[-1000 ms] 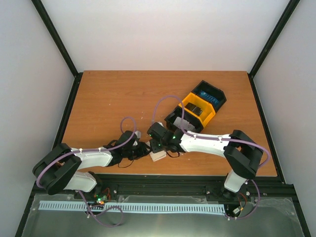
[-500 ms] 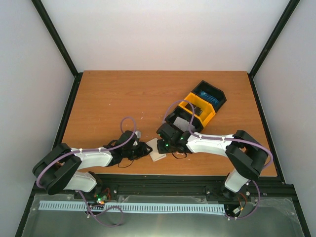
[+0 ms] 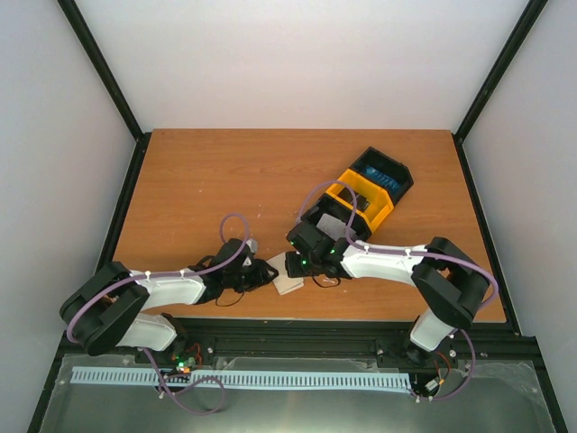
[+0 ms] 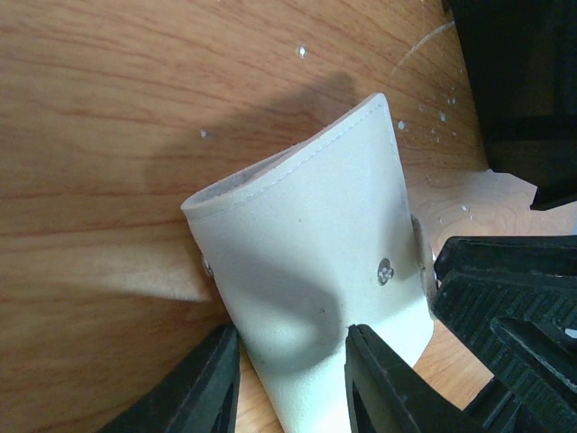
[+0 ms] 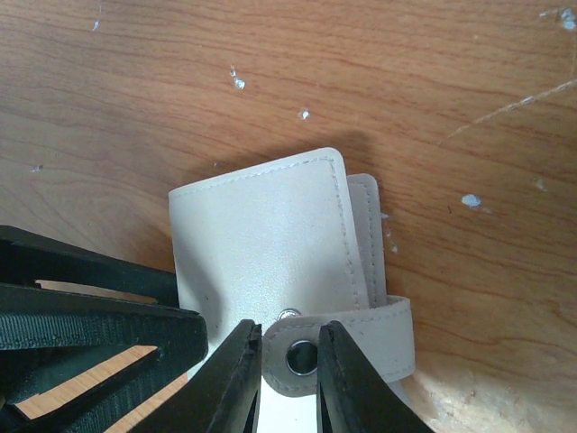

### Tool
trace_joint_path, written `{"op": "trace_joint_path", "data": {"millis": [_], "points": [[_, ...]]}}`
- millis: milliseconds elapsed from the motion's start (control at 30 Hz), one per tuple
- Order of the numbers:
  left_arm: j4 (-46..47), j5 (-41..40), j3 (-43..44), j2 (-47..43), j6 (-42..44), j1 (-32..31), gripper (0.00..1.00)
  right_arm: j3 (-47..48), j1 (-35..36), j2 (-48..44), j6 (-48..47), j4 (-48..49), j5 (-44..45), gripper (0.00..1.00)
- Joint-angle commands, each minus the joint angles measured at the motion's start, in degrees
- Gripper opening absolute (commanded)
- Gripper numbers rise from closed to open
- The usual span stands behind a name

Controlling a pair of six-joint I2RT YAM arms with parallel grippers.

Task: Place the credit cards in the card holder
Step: Close the card holder at the center of the board.

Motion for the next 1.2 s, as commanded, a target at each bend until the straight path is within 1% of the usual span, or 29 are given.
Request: {"op": "trace_joint_path", "data": {"millis": [0, 467, 700, 833, 967, 1167], "points": [[-3.5, -0.6, -1.2, 1.5, 0.4, -0.7, 0.34, 0.7, -0.3, 1.4, 0.4, 1.1, 0.0, 0.19], [-3.4, -0.4, -1.0, 1.9, 0.6, -0.7, 0.34, 1.0, -0.5, 3.1, 0.2, 2.4, -1.5, 0.18], [-3.3, -0.4, -0.9, 2.6, 0.6, -0.7, 0.31, 0.4, -0.6, 3.6, 0.4, 4.3, -2.6, 0.18], [-3.4, -0.5, -0.9, 2.7, 0.7, -0.7, 0.31, 0.5, -0.6, 3.2, -0.8, 3.2, 0.3, 0.18], [-3.3, -1.1, -1.1, 2.1, 0.1, -0.6, 0.31, 1.7, -0.2, 2.3, -2.8, -0.2, 3.9, 0.22], [-1.6, -1.5, -1.2, 2.4, -1.0, -0.6, 0.3, 3.5, 1.2, 4.7, -5.1, -2.4, 4.3, 0.28]]}}
